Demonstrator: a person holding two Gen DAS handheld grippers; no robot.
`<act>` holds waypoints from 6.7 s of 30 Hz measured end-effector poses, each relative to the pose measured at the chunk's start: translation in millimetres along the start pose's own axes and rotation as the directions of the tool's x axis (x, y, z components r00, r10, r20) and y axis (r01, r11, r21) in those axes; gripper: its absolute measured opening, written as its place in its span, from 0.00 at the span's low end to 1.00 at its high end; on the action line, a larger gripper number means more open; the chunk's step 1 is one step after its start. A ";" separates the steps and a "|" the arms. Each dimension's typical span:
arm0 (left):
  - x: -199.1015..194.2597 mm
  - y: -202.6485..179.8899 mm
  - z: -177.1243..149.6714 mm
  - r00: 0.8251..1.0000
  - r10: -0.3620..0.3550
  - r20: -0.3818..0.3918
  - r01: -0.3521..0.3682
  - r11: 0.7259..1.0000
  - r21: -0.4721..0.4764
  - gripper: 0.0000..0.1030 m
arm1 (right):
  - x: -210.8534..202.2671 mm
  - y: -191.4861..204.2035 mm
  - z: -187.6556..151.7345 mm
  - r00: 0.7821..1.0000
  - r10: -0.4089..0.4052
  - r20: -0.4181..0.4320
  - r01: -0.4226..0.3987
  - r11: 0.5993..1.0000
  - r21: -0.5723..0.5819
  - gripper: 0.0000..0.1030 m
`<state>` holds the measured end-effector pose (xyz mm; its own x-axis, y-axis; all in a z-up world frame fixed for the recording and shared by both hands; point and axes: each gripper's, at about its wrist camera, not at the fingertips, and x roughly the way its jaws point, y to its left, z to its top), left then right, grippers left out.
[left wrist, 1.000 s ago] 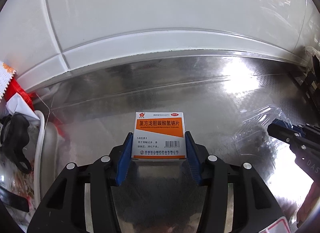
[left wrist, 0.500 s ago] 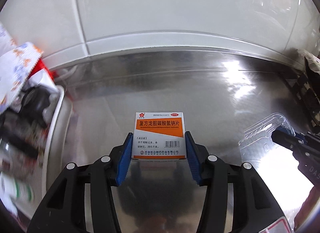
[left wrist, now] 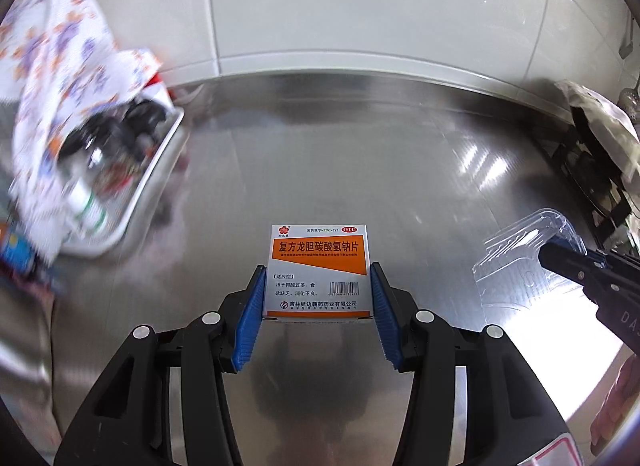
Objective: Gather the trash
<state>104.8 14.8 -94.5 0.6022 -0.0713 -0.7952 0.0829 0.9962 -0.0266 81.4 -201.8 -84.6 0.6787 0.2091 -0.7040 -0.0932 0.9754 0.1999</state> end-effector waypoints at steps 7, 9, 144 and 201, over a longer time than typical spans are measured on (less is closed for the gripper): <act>-39.1 -19.0 -47.5 1.000 -0.009 -0.018 0.010 1.000 0.018 0.48 | -39.5 0.8 -50.8 1.000 0.024 -0.013 -0.024 1.000 0.002 0.09; -48.8 -23.7 -58.4 1.000 -0.020 -0.022 0.021 0.999 0.031 0.48 | -48.9 1.5 -67.3 1.000 0.025 -0.016 -0.025 1.000 0.013 0.09; -55.1 -8.9 -303.2 0.933 0.055 -0.355 -0.113 0.983 -0.146 0.95 | -61.1 44.2 -329.8 0.931 -0.149 -0.334 0.155 0.988 -0.009 0.62; -56.7 -15.1 -296.8 0.925 0.060 -0.374 -0.124 0.981 -0.150 0.95 | -65.3 44.1 -325.5 0.930 -0.128 -0.345 0.135 0.991 -0.005 0.62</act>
<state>-166.3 18.6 -228.8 0.2651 0.0123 -0.9641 -0.1127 0.9935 -0.0183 -204.2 -149.6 -251.6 0.3921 0.0939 -0.9151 -0.0043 0.9950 0.1003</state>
